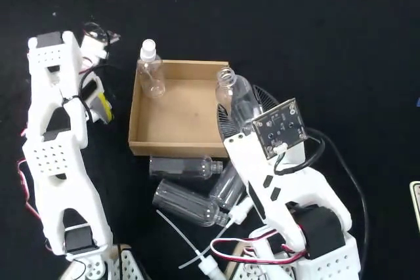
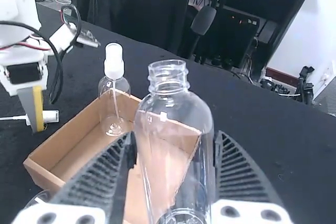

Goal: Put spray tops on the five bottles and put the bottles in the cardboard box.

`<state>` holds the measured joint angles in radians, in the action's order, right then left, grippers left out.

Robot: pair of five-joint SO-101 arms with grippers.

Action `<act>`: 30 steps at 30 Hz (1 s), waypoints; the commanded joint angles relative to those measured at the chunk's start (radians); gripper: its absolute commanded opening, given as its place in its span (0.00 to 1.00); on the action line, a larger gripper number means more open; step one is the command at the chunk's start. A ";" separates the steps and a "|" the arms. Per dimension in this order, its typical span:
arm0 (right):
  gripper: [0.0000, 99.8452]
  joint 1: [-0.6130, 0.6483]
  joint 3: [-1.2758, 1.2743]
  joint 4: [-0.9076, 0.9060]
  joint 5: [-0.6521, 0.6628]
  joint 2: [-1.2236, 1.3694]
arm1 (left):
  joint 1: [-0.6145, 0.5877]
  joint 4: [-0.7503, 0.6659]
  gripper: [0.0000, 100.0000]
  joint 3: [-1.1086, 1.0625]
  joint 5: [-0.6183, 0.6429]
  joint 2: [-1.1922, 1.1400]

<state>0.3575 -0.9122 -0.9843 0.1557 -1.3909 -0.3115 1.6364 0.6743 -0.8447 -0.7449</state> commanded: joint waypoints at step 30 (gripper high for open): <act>0.14 -0.008 -0.007 0.035 -0.061 -0.022 | -0.183 0.123 0.13 0.070 0.190 0.463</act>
<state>0.3575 -0.9306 -0.9843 0.1343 -1.3909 -0.4450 1.7453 0.6882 -0.7818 -0.4826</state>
